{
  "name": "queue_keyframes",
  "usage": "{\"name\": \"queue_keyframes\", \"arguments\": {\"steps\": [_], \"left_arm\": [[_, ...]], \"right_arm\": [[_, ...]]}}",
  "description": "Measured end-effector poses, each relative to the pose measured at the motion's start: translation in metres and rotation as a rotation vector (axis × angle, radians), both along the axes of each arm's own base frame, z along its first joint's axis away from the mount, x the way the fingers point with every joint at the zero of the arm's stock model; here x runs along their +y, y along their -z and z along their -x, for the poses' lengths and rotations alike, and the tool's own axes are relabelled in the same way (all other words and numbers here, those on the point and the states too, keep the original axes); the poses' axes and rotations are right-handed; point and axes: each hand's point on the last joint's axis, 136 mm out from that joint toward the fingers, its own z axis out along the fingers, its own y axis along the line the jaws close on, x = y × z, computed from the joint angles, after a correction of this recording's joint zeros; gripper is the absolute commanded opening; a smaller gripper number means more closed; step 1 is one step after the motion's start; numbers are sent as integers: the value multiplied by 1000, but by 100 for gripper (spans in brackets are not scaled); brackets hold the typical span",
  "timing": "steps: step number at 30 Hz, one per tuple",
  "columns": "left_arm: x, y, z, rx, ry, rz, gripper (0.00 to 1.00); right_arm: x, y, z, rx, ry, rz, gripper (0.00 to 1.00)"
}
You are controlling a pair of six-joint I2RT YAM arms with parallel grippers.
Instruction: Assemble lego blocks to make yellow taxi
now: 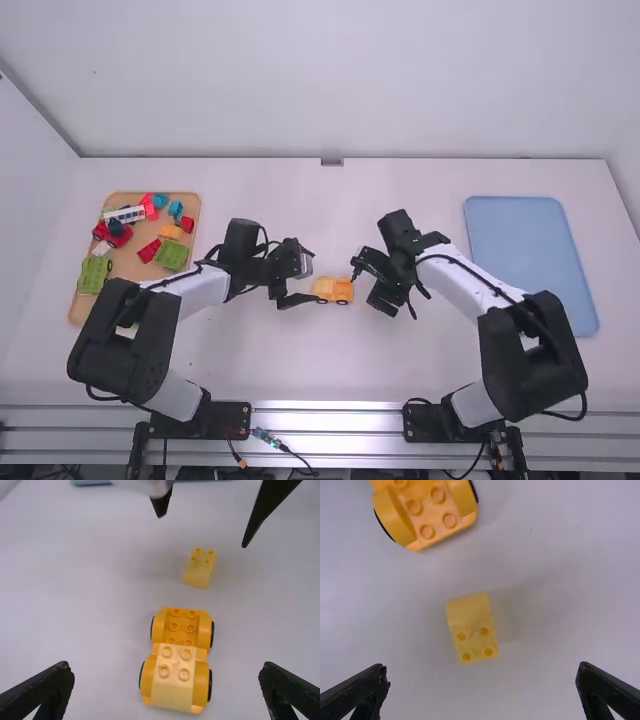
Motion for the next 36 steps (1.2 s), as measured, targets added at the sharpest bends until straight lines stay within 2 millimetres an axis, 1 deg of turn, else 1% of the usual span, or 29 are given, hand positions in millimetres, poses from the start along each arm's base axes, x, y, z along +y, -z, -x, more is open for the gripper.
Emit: {"name": "queue_keyframes", "arguments": {"steps": [3, 13, 14, 18, 20, 22, 23, 26, 27, 28, 36], "left_arm": [[-3, -1, 6, -12, 4, 50, 99], [-5, -6, 7, 30, -18, 100, 99], [-6, -6, 7, 33, -19, 101, 99], [-6, -7, 6, 30, -23, 105, 99], [-5, -8, 4, 29, -27, 107, 99], [-4, -8, 4, 31, -31, 108, 99], [-2, -8, 3, 37, -40, 109, 99], [4, -8, -1, 50, -64, 116, 99], [4, -8, -1, 51, -65, 117, 99], [6, -8, -2, 57, -72, 119, 99], [7, -8, -3, 73, -81, 125, 99]], "right_arm": [[-4, 11, 3, 32, -20, 32, 99], [-5, 26, 0, 43, -62, 55, 100], [-5, 29, 0, 45, -65, 56, 97], [-7, 38, 3, 74, -71, 70, 92], [-6, 41, 0, 69, -71, 68, 88], [-5, 42, 0, 68, -72, 67, 86], [-5, 42, 0, 70, -73, 68, 79], [-4, 42, -2, 60, -72, 64, 70], [-4, 42, -3, 57, -71, 63, 69], [-3, 42, -6, 47, -70, 58, 66], [0, 45, -4, 60, -70, 45, 66]]}}
